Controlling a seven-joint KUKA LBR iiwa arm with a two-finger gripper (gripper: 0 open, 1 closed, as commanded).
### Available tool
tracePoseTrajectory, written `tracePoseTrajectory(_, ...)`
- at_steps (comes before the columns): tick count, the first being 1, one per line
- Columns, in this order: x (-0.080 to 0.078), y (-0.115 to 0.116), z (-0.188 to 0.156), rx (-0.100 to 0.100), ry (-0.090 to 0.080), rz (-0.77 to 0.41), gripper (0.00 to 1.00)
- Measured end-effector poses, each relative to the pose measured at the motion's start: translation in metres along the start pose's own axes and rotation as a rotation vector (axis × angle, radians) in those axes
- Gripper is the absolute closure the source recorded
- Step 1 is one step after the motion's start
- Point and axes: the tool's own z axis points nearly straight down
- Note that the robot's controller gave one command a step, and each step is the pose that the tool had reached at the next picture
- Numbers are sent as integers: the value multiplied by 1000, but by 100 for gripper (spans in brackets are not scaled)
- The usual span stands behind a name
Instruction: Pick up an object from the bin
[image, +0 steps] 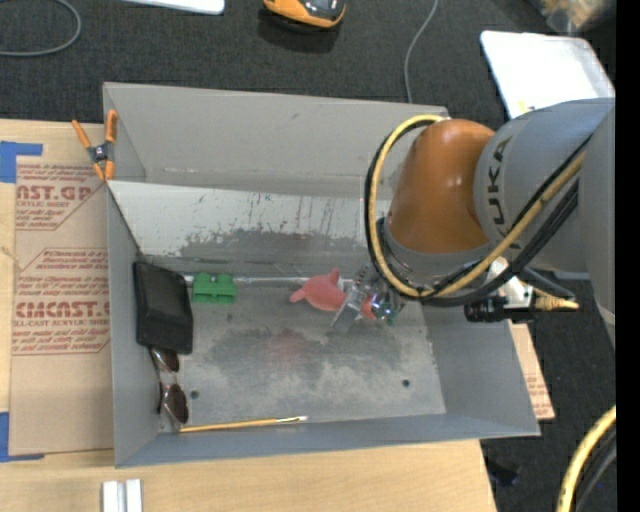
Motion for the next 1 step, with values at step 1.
tracePoseTrajectory(1, 0, 1, -22, -2, -2, -1, 100)
